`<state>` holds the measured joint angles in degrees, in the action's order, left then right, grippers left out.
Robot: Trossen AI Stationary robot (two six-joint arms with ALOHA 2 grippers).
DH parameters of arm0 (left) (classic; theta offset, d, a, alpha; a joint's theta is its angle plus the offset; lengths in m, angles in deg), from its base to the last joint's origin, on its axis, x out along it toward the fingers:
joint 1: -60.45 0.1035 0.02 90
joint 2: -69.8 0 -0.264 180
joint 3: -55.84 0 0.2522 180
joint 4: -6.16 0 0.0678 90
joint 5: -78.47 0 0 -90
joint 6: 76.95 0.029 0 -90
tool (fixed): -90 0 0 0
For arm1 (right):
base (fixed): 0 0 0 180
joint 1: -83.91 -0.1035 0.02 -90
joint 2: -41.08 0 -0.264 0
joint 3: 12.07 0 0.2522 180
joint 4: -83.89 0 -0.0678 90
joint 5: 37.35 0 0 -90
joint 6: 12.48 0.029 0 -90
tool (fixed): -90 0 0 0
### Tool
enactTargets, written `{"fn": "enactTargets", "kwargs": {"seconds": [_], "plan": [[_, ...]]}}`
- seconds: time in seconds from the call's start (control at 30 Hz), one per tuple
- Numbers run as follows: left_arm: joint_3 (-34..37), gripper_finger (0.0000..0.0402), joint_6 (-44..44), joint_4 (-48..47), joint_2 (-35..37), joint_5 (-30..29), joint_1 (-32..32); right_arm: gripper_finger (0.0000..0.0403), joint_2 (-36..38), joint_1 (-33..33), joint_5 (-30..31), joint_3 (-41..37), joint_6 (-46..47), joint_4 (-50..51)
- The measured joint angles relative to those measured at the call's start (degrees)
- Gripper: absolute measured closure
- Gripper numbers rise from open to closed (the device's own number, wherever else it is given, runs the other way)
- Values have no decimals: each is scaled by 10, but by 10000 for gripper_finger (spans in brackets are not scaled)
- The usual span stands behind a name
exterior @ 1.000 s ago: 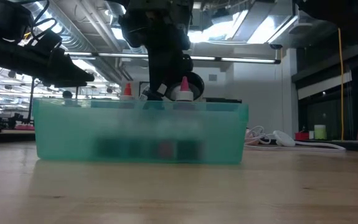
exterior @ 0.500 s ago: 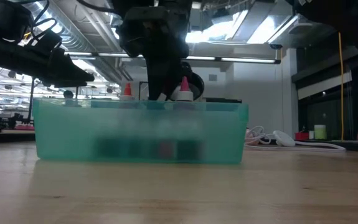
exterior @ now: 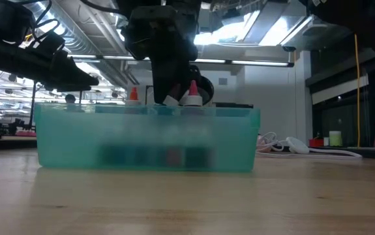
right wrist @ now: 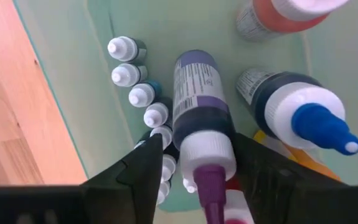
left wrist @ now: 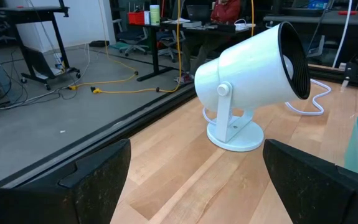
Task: Pick & Place food coloring
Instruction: Put the large purple food coloring bottle into the bin, then return to Home Position
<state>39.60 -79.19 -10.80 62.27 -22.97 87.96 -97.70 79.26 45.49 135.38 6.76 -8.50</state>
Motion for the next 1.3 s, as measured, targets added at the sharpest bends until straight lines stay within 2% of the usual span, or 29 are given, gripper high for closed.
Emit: {"fn": "enactTargets", "kwargs": {"seconds": [0.2,0.63,0.93,1.3], "plan": [[0,41,0,0,0,0,0,202,-1,1,0,9,0,-2],[0,41,0,0,0,0,0,232,-1,4,13,14,-4,-6],[0,41,0,0,0,0,0,233,-1,4,12,14,-4,-4],[0,41,0,0,0,0,0,233,-5,1,15,13,-4,-48]]}}
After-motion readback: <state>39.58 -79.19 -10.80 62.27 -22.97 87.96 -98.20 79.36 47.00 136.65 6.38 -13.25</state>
